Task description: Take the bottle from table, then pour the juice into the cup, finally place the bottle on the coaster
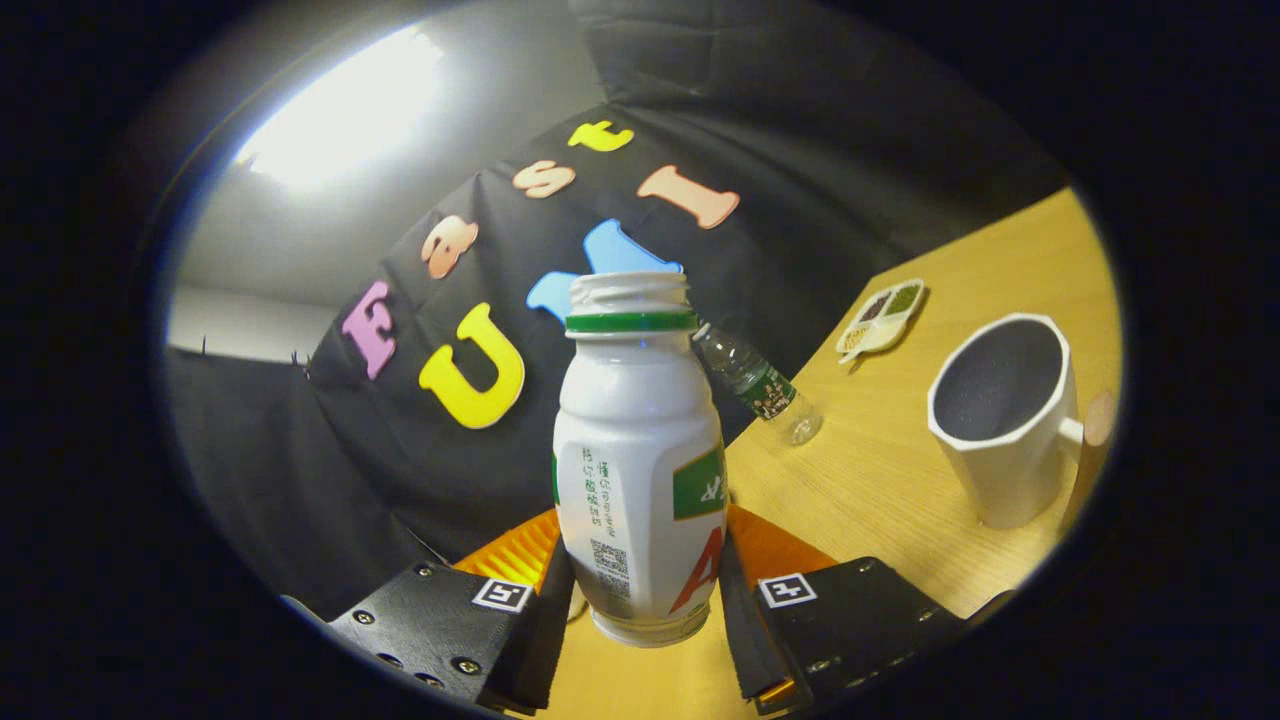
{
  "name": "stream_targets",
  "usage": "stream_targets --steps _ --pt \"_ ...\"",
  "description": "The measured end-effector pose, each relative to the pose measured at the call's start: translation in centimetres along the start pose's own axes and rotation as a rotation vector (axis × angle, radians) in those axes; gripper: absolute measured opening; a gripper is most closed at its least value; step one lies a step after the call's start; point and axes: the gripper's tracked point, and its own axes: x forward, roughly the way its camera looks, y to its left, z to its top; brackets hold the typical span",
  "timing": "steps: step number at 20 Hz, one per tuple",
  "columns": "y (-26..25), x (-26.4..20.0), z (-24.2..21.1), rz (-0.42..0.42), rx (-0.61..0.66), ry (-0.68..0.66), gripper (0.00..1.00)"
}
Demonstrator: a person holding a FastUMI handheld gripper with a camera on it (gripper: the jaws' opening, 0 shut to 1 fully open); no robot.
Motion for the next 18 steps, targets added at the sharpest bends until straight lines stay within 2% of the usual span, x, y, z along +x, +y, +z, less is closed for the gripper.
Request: stream_targets --steps 9,12,18 --pt "-2.0 4.0 -3.4 -0.104 -0.605 0.128 0.67" --pt "-3.2 4.5 -4.3 -0.138 -0.679 0.161 0.67" --pt "-3.7 5.0 -5.1 -0.14 -0.656 0.185 0.67"
